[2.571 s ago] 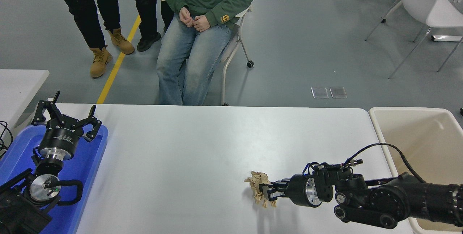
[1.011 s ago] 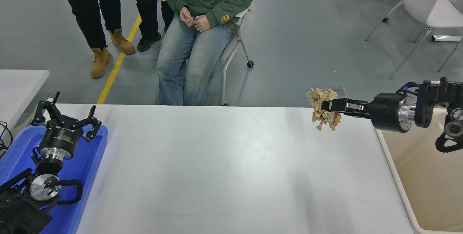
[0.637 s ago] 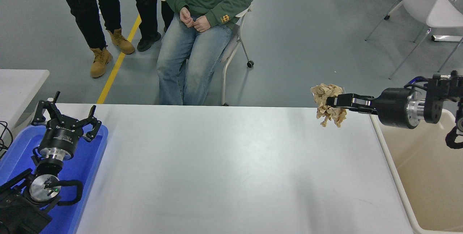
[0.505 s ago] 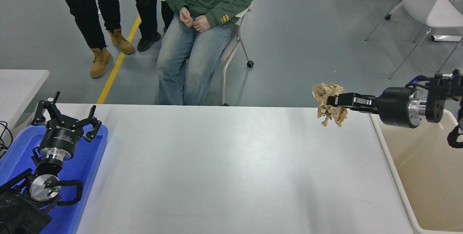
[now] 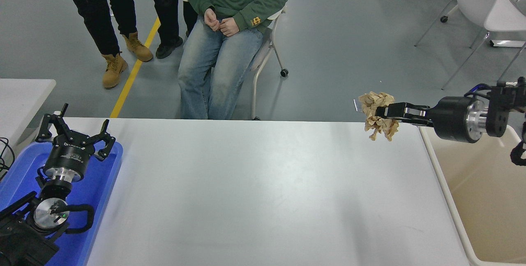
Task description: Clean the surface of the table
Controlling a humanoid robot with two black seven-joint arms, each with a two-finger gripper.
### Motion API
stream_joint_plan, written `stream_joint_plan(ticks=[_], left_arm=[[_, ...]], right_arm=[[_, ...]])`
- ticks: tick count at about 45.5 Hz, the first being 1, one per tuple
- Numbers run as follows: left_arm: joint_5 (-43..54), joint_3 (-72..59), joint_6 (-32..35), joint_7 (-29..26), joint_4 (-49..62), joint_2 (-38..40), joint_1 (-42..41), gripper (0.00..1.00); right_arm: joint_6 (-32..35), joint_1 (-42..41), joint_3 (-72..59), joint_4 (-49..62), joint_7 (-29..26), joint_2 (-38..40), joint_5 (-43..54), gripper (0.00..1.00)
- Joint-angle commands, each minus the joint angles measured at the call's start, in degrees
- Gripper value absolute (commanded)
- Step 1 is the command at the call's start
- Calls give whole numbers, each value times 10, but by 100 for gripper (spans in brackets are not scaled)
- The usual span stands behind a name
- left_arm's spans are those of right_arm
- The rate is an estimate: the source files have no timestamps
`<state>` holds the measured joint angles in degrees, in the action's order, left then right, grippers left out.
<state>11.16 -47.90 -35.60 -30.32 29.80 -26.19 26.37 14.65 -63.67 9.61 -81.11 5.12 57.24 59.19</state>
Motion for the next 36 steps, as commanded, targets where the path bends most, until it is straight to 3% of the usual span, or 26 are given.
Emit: stream_joint_plan(ticks=[1, 26, 36], left_arm=[[0, 0, 0, 0, 0, 0, -1, 100], [0, 0, 0, 0, 0, 0, -1, 100], [0, 0, 1, 0, 0, 0, 0, 100]], right_arm=[[-5, 0, 1, 67, -2, -1, 1, 0], [-33, 6, -16, 304, -1, -40, 1, 0], [-37, 7, -56, 470, 2, -104, 1, 0]])
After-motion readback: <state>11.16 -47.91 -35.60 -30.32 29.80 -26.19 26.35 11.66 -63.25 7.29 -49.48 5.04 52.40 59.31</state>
